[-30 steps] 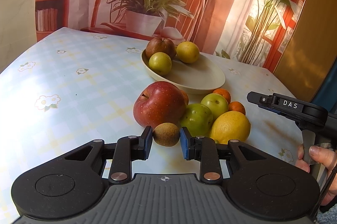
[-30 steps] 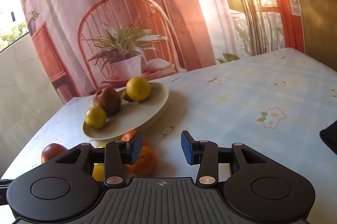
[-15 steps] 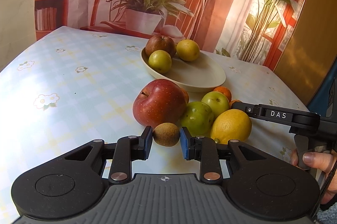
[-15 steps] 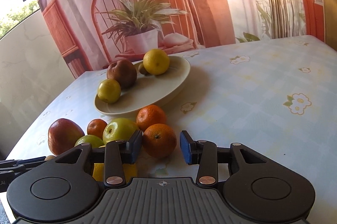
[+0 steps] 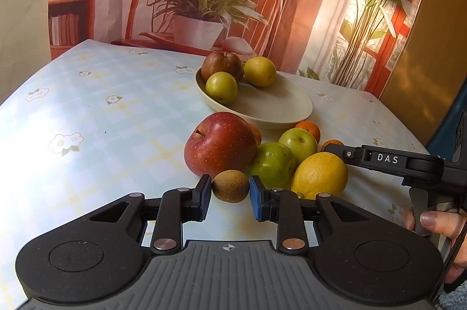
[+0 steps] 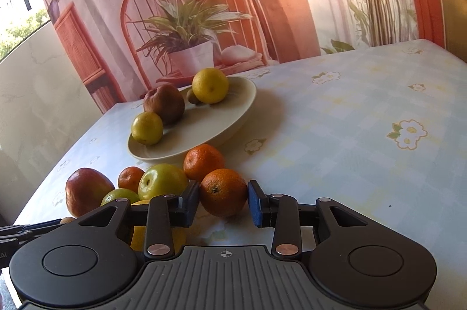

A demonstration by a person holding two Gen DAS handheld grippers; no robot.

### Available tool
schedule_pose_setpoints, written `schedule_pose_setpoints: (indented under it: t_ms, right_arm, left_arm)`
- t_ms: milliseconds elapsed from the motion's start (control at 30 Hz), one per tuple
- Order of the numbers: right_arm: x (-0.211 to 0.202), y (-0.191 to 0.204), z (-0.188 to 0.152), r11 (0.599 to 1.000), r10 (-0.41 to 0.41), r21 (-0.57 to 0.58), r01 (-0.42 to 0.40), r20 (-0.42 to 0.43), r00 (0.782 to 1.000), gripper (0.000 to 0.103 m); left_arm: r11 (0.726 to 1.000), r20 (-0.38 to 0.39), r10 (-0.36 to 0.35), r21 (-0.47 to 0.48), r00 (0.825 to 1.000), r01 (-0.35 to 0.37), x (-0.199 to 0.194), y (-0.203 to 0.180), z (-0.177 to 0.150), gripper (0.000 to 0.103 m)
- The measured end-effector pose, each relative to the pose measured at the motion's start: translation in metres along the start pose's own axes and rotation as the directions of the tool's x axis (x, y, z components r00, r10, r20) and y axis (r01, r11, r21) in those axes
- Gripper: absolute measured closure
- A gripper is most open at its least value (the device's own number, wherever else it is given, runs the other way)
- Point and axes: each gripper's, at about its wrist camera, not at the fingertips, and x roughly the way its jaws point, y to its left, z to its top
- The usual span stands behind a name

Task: Organize fruits
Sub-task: 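Lower the kiwi onto the plate with the left tool while the right tool lowers the tangerine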

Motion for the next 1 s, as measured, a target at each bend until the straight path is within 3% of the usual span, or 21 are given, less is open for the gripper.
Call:
schedule_pose_setpoints:
  t_ms: [367,500,667,867,1000]
  right_arm:
    - [-0.01,-0.013,0.001,0.998,-0.006,0.055,0.003,0.055,0.998,0.07]
    - [-0.016,-0.019,0.015,0.997,0.033,0.062,-0.036,0.056,0.998,0.07]
    - [-0.02,-0.027,0.053,1.0,0.018,0.007,-0.019,0.069,0.997,0.07]
    - [-0.008,-0.027,0.099,0.998,0.039,-0.05,-0.035,0.087,0.995,0.07]
    - [0.02,-0.025,0.118,0.995,0.051,-0.089,-0.047,0.046,0.998,0.07]
  left_arm:
    - [0.999,0.058,0.011,0.039,0.998,-0.013,-0.01,-0.004,0.012,0.073]
    - [0.997,0.105,-0.003,0.073,0.994,-0.005,-0.016,-0.005,0.034,0.073]
    - [0.993,0.114,-0.028,0.121,0.993,0.015,-0.01,-0.009,0.073,0.073]
    - [0.992,0.049,-0.072,0.104,0.996,0.066,0.024,-0.016,0.106,0.073]
    - [0.989,-0.061,-0.053,0.131,0.997,0.061,0.065,-0.019,0.109,0.073]
